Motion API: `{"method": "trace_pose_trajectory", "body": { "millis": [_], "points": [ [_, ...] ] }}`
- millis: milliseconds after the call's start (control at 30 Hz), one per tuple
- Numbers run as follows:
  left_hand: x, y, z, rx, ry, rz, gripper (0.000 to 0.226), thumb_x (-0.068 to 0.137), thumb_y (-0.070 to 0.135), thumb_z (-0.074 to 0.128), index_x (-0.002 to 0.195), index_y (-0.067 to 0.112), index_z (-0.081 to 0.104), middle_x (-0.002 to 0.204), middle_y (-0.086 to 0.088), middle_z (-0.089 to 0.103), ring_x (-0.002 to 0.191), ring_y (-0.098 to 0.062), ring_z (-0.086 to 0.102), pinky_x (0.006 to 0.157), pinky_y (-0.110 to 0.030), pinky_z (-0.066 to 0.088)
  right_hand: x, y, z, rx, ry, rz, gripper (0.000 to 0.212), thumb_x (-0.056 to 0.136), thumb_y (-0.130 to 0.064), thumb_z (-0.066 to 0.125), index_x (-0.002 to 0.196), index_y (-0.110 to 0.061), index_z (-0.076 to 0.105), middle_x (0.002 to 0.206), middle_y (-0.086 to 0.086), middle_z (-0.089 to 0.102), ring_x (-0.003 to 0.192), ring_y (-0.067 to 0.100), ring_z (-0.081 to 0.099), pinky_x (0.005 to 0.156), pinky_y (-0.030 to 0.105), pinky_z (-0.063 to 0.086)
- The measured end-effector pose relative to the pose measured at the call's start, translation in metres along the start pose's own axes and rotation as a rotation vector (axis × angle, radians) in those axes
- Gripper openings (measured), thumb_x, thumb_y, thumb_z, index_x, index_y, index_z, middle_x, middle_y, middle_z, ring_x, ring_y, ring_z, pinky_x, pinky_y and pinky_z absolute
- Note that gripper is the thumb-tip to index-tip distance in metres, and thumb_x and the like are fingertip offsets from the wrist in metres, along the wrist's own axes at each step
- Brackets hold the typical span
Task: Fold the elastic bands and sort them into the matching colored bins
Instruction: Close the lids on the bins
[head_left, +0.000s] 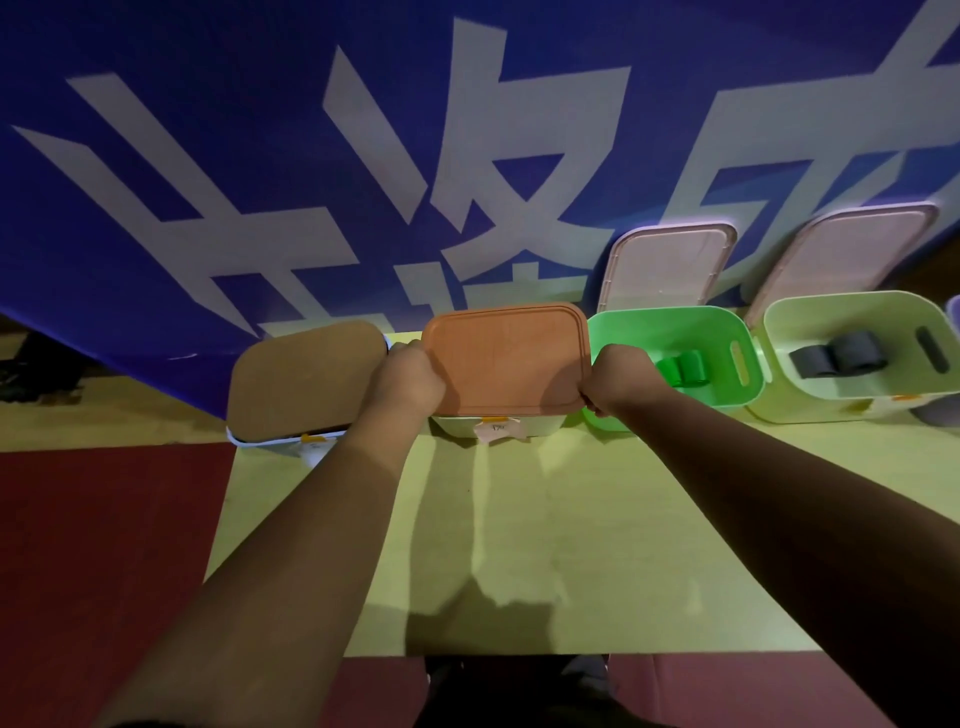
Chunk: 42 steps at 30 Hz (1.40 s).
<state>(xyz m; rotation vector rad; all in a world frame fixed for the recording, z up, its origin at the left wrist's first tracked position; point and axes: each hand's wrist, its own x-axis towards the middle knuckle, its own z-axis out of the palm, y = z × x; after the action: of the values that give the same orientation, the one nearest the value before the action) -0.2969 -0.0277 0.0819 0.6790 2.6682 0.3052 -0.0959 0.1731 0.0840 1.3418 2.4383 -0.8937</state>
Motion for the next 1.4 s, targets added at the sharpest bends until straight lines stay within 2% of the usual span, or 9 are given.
{"method": "trace_pose_trajectory", "body": {
  "millis": [67,133,233,333,467,667,1100,1300,1400],
  "points": [
    [-0.003,0.002,0.001,0.073,-0.012,-0.011,0.028,0.094,0.013,0.054,0.120,0.011,0.063,0.117,-0.014,0.057,0.087,-0.029,0.057,0.078,-0.040,0.052,0.000,0.002,0.003,-0.049,0.038,-0.024,0.020,0.089,-0.009,0.057,0.076,-0.005,0.071,0.077,0.011,0.069,0.078,0.032,0.069,0.067,0.032,0.051],
    [-0.004,0.003,0.003,0.133,-0.019,-0.039,0.023,0.095,0.016,0.054,0.115,0.009,0.063,0.113,-0.013,0.057,0.087,-0.028,0.054,0.076,-0.038,0.048,-0.001,0.003,0.006,-0.077,0.066,-0.063,0.015,0.092,-0.010,0.058,0.079,-0.007,0.065,0.081,0.013,0.066,0.082,0.035,0.064,0.066,0.031,0.040],
    [-0.008,0.003,0.006,0.134,-0.026,-0.074,0.026,0.094,0.024,0.054,0.112,0.011,0.068,0.111,-0.013,0.059,0.089,-0.029,0.057,0.076,-0.038,0.050,-0.003,0.002,0.009,-0.056,0.083,-0.091,0.004,0.095,-0.011,0.059,0.095,-0.008,0.062,0.099,0.016,0.067,0.095,0.037,0.064,0.071,0.033,0.040],
    [-0.017,0.007,0.005,0.160,0.003,-0.072,0.028,0.092,0.022,0.059,0.116,0.010,0.068,0.125,-0.012,0.051,0.107,-0.032,0.056,0.092,-0.045,0.055,-0.004,0.002,0.012,-0.051,0.108,-0.106,0.029,0.096,-0.010,0.060,0.125,-0.006,0.061,0.121,0.017,0.064,0.110,0.038,0.064,0.080,0.037,0.047],
    [-0.025,0.014,0.007,0.112,-0.034,0.210,0.054,0.094,0.014,0.061,0.148,0.020,0.055,0.162,-0.007,0.036,0.140,-0.036,0.041,0.117,-0.048,0.041,-0.005,0.002,0.014,-0.067,0.113,-0.154,0.048,0.098,-0.012,0.061,0.146,-0.016,0.053,0.131,0.016,0.058,0.117,0.040,0.062,0.097,0.046,0.053],
    [-0.028,0.014,0.022,0.034,-0.073,0.186,0.053,0.106,0.037,0.057,0.156,0.022,0.050,0.168,-0.003,0.033,0.153,-0.033,0.029,0.126,-0.048,0.032,-0.008,0.000,0.013,-0.119,0.082,-0.166,0.049,0.098,-0.012,0.062,0.146,-0.023,0.059,0.127,0.010,0.056,0.111,0.036,0.065,0.095,0.044,0.055],
    [-0.022,0.014,0.019,0.030,-0.051,0.132,0.051,0.102,0.027,0.057,0.153,0.022,0.056,0.165,-0.003,0.037,0.150,-0.032,0.036,0.124,-0.046,0.035,-0.006,-0.007,0.015,-0.089,0.093,-0.179,0.049,0.102,-0.021,0.063,0.150,-0.027,0.056,0.131,0.010,0.053,0.106,0.034,0.066,0.095,0.043,0.057],
    [-0.020,0.048,0.006,0.169,-0.029,0.083,0.037,0.100,0.034,0.053,0.130,0.017,0.066,0.152,-0.011,0.045,0.140,-0.037,0.042,0.113,-0.051,0.046,-0.003,0.000,-0.012,0.054,0.096,-0.143,0.060,0.095,-0.032,0.076,0.150,-0.020,0.057,0.143,0.016,0.055,0.120,0.036,0.064,0.102,0.041,0.051],
    [-0.022,0.087,-0.003,0.171,0.054,0.116,0.033,0.102,0.034,0.051,0.123,0.015,0.068,0.142,-0.009,0.050,0.131,-0.034,0.049,0.108,-0.049,0.048,-0.001,0.015,-0.036,0.113,0.140,-0.155,0.053,0.096,-0.036,0.075,0.143,-0.016,0.063,0.140,0.014,0.063,0.125,0.033,0.061,0.104,0.036,0.047]
  ]
}}
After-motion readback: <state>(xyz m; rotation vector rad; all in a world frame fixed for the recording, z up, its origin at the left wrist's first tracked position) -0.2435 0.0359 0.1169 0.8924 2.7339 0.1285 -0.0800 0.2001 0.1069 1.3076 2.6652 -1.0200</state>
